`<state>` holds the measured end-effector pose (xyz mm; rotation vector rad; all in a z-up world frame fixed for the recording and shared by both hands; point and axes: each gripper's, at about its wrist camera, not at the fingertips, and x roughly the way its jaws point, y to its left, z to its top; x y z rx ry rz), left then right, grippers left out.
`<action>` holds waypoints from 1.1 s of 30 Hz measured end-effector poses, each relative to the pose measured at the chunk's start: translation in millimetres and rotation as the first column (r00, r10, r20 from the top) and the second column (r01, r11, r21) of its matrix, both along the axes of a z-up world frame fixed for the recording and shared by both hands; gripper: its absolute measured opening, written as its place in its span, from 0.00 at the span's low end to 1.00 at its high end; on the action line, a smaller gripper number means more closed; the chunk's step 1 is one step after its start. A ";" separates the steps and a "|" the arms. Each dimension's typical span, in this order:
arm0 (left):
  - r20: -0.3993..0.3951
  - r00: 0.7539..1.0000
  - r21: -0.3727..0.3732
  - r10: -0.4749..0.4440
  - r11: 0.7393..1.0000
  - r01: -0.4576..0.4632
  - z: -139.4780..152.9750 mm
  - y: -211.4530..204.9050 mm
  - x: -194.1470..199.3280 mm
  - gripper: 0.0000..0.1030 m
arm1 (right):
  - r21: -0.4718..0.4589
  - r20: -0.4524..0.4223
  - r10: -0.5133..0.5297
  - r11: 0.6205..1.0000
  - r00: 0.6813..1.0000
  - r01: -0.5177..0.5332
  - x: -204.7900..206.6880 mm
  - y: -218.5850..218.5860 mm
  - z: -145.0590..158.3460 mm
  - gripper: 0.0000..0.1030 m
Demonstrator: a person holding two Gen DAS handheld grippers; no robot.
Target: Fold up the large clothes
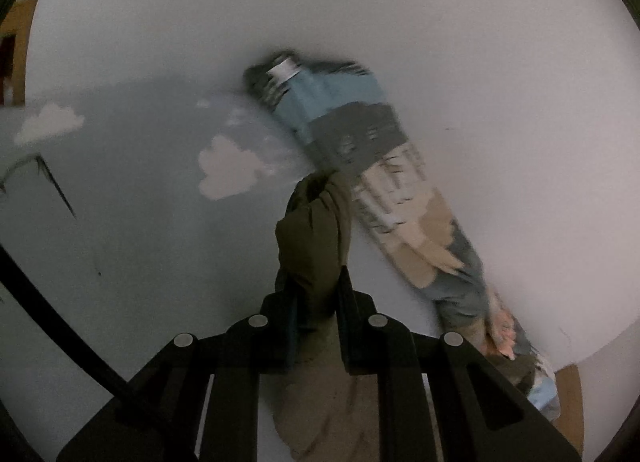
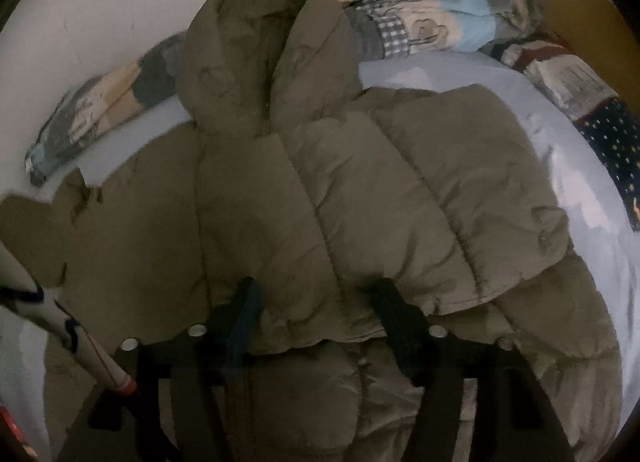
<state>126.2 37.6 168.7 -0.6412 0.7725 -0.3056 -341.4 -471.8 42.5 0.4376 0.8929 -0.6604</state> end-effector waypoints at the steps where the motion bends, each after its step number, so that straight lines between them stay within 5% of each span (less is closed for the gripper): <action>1: 0.012 1.000 0.008 -0.004 1.000 0.004 8.9 -2.2 -4.7 0.15 | -0.008 -0.028 0.017 1.000 0.999 -0.017 3.1 1.5 0.8 0.68; 5: 0.091 0.996 0.071 -0.025 0.997 0.019 51.3 -23.1 -37.0 0.15 | 0.076 0.074 -0.001 0.997 0.997 -0.005 -9.7 -2.1 23.1 0.68; 11: 0.160 0.982 0.107 -0.105 0.990 0.088 99.4 -67.6 -90.2 0.15 | 0.065 0.176 -0.073 0.996 0.982 0.063 -42.3 -16.6 61.0 0.68; 20: 0.236 0.922 0.150 -0.308 0.949 0.278 159.4 -178.0 -191.9 0.15 | 0.117 0.281 -0.182 0.981 0.942 0.154 -104.0 -55.2 95.4 0.68; 26: 0.204 0.872 0.174 -0.445 0.893 0.415 150.3 -255.8 -257.9 0.15 | 0.140 0.331 -0.220 0.973 0.917 0.183 -141.9 -68.5 111.3 0.68; 33: 0.118 0.800 0.231 -0.588 0.800 0.554 92.8 -347.8 -334.4 0.15 | 0.169 0.381 -0.277 0.959 0.882 0.229 -180.5 -86.8 125.1 0.68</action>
